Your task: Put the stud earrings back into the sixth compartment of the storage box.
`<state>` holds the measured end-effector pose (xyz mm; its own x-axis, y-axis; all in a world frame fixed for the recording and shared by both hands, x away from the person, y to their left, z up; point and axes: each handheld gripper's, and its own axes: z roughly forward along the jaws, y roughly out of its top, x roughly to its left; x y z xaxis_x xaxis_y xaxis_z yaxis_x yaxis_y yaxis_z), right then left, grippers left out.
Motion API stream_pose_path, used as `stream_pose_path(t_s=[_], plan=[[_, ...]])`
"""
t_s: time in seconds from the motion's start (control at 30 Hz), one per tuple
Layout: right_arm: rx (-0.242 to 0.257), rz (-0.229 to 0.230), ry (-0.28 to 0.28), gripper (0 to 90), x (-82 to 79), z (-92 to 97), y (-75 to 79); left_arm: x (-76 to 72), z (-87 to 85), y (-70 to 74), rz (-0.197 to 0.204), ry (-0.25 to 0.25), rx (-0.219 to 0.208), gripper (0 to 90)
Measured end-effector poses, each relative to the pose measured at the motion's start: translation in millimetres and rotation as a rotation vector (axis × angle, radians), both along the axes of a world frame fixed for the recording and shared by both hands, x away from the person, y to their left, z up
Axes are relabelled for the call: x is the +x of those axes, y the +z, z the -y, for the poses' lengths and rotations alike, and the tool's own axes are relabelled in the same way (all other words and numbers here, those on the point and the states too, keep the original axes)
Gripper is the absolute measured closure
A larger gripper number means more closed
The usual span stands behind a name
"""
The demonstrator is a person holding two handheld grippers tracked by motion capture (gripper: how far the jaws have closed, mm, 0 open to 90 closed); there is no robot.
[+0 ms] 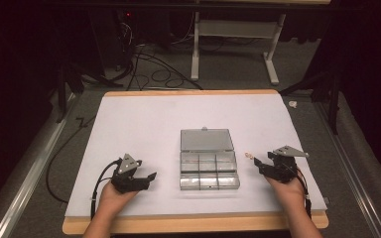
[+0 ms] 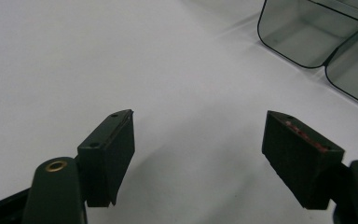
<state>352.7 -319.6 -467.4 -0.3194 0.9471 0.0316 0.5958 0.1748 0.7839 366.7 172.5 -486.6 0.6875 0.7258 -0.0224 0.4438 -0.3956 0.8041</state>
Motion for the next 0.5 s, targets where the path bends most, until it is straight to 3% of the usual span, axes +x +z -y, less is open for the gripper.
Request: stream_pose_path(t_s=[0.23,0.33,0.5], plan=[[0.023,-0.014,0.026,54.1,7.8,-4.6,-1.6,-1.5,-0.1,0.5,0.012,0.012,0.011,27.1],[0.028,-0.007,0.033,61.2,13.3,-4.9,-1.1,-2.1,-1.1,0.5,0.019,0.027,-0.004,27.3],[0.058,-0.036,0.063,69.4,24.4,-6.6,-4.0,-4.7,-1.2,0.7,0.046,0.038,-0.001,28.2]])
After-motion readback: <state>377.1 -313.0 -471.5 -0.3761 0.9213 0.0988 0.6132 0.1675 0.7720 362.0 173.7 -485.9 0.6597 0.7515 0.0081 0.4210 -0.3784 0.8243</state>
